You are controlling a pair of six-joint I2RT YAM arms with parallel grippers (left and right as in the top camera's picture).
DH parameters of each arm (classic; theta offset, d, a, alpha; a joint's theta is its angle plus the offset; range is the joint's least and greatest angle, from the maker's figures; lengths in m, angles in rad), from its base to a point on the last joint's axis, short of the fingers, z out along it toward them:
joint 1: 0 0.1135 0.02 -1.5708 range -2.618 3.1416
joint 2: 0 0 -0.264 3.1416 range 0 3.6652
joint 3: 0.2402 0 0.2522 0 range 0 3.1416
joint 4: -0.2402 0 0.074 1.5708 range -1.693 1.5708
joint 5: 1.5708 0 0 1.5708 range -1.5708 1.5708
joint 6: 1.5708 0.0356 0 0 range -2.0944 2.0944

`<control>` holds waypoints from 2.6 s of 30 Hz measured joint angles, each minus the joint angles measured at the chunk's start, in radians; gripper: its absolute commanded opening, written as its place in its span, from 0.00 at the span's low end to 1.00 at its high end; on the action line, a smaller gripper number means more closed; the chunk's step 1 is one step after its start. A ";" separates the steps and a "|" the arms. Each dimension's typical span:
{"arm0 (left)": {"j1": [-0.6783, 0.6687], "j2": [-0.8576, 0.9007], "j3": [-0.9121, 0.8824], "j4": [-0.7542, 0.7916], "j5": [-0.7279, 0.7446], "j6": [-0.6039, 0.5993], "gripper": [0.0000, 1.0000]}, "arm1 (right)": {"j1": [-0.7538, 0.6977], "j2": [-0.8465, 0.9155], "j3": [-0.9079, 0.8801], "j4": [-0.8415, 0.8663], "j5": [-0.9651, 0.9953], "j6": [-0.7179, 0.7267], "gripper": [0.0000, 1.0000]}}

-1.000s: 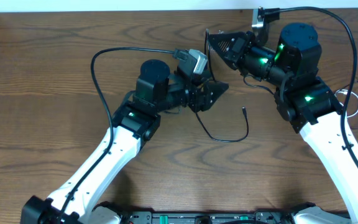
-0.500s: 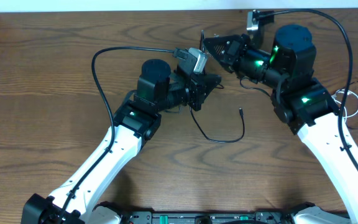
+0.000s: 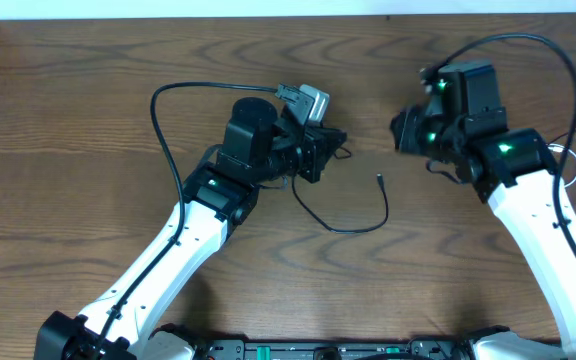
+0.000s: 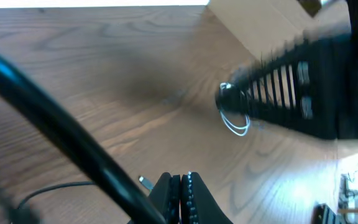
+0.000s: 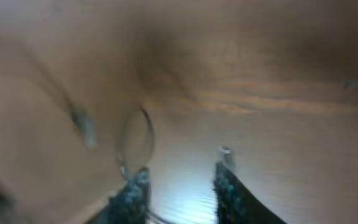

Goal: Untangle cables

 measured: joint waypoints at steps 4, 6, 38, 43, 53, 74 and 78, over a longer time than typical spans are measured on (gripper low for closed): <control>0.011 -0.004 0.000 0.000 -0.024 -0.068 0.07 | 0.000 0.039 -0.023 -0.098 -0.118 -0.405 0.54; 0.032 -0.014 0.000 -0.002 -0.031 -0.134 0.07 | 0.001 0.061 -0.051 -0.095 -0.183 -0.579 0.56; 0.247 -0.158 0.000 0.282 0.296 -0.932 0.07 | 0.062 0.087 -0.123 0.540 -0.650 -0.758 0.59; 0.247 -0.158 0.000 0.283 0.308 -0.963 0.08 | 0.063 0.087 -0.123 0.570 -0.596 -0.706 0.54; 0.247 -0.158 0.000 0.349 0.316 -1.080 0.08 | 0.081 0.087 -0.123 0.566 -0.568 -0.683 0.51; 0.248 -0.159 0.000 0.209 0.330 -0.863 0.43 | 0.111 0.087 -0.123 0.382 -0.473 -0.669 0.01; 0.248 -0.159 0.000 -0.058 0.290 -0.632 0.48 | 0.111 0.087 -0.124 0.299 -0.354 -0.668 0.01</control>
